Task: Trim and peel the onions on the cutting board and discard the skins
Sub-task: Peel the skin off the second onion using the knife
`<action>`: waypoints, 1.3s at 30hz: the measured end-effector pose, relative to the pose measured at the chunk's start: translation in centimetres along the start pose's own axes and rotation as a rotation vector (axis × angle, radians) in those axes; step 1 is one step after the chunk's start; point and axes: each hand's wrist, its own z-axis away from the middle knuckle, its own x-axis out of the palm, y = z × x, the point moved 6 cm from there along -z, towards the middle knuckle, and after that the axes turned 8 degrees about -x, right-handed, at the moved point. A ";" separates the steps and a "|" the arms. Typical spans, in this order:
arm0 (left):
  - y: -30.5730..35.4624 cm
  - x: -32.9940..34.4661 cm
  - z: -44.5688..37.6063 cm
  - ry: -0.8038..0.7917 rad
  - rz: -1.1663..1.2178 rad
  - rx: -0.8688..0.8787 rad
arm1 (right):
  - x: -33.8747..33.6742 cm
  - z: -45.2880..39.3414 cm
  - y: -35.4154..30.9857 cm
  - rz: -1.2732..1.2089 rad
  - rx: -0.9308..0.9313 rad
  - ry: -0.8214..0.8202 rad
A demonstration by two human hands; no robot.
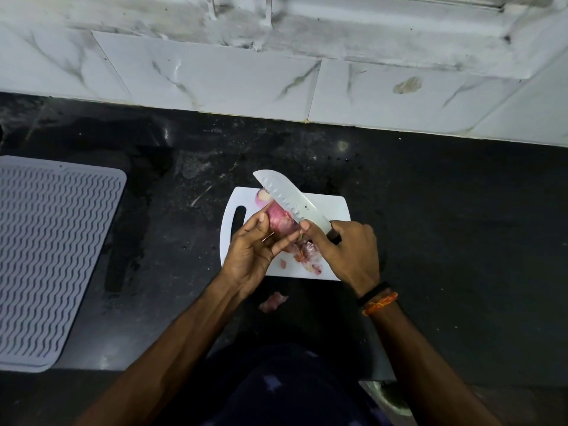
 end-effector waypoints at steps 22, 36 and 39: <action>-0.4 0.4 -0.4 0.098 -0.036 -0.057 | 1.0 -1.1 -0.5 0.105 0.067 0.031; -0.5 -0.5 -1.0 0.060 0.163 -0.094 | -0.1 -0.2 0.9 -0.059 0.091 0.074; -0.4 -0.1 -0.8 0.031 0.131 -0.091 | -0.1 -0.5 0.6 -0.004 0.089 0.048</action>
